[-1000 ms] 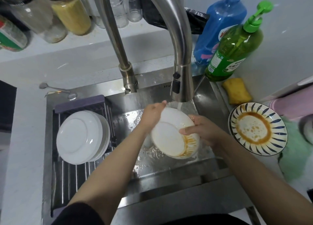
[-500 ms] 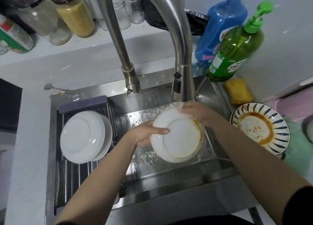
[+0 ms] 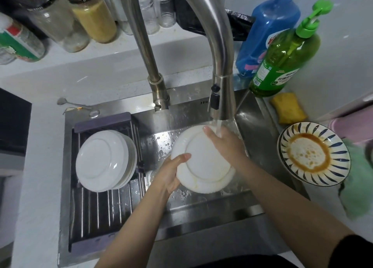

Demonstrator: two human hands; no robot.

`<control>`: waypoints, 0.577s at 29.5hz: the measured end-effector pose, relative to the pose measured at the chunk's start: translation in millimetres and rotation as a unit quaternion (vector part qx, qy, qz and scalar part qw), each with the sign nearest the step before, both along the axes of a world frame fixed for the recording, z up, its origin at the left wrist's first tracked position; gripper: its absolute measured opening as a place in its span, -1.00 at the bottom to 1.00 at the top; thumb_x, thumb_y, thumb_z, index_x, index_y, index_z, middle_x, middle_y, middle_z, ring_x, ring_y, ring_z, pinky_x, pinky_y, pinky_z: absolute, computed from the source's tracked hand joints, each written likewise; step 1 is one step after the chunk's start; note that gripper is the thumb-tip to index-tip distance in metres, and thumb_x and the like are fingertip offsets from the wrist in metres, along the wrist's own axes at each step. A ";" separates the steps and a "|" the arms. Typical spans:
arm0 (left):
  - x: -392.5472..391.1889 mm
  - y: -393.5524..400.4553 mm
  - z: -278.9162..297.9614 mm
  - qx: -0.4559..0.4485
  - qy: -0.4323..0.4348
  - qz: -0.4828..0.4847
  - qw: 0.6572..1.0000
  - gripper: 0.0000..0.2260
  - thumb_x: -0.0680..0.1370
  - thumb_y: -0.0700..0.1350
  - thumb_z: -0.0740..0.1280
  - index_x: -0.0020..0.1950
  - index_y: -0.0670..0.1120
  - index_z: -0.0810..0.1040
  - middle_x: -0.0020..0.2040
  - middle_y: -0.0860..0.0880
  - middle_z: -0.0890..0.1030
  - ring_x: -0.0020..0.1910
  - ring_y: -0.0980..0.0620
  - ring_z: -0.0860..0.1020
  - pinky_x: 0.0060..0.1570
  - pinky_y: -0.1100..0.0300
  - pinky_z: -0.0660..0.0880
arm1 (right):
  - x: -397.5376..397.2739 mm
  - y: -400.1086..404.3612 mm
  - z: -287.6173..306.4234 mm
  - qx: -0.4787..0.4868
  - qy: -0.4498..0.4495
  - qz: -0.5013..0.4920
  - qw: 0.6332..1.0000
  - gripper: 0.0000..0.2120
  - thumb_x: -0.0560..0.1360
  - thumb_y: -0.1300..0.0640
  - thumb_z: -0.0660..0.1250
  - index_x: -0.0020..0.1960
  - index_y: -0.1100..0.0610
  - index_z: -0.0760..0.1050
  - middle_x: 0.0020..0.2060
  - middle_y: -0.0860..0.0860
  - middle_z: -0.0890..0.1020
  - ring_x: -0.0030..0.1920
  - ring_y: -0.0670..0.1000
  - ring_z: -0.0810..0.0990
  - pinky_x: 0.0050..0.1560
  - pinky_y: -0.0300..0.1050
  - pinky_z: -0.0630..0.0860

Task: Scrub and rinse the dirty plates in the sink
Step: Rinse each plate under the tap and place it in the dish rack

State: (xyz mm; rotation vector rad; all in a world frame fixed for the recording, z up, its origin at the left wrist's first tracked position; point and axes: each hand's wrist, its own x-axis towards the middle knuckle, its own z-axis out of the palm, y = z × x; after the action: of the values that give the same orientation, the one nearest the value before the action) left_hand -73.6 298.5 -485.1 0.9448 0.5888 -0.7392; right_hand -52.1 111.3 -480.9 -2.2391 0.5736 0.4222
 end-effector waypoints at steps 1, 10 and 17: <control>-0.4 1.2 1.5 0.002 0.001 0.000 1.000 -0.45 0.30 -0.26 0.42 0.29 -0.29 0.47 0.06 -0.25 0.65 0.00 -0.18 0.63 -0.11 -0.08 0.62 | 2.1 0.5 -0.7 0.002 0.019 -0.006 1.000 -0.47 0.50 -0.39 0.02 0.19 -0.04 0.45 -0.05 -0.03 0.51 -0.03 0.03 0.46 0.06 -0.03 0.43; 0.9 3.1 0.8 -0.041 0.010 0.035 0.998 -0.48 0.27 -0.20 0.50 0.21 -0.22 0.51 0.09 -0.24 0.65 0.04 -0.18 0.63 -0.04 -0.15 0.59 | -1.3 -4.9 -2.4 0.138 0.026 -0.096 0.985 -0.57 0.59 -0.22 0.10 0.19 0.08 0.48 0.00 0.00 0.53 0.03 0.04 0.49 -0.01 -0.11 0.35; -5.8 8.6 3.3 -0.067 0.008 0.097 0.993 -0.60 0.38 -0.25 0.39 0.22 -0.21 0.49 0.04 -0.20 0.67 0.05 -0.16 0.60 -0.02 -0.14 0.59 | 0.7 10.3 1.5 0.176 0.013 -0.179 0.968 -0.64 0.63 -0.11 0.07 0.17 0.13 0.46 -0.11 0.04 0.51 -0.07 0.05 0.50 -0.11 -0.13 0.39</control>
State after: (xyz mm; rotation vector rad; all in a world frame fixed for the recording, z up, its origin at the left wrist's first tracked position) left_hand -79.4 307.2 -481.9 0.7461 0.6269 -0.6044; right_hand -51.4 121.6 -479.4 -1.7492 0.8299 0.3353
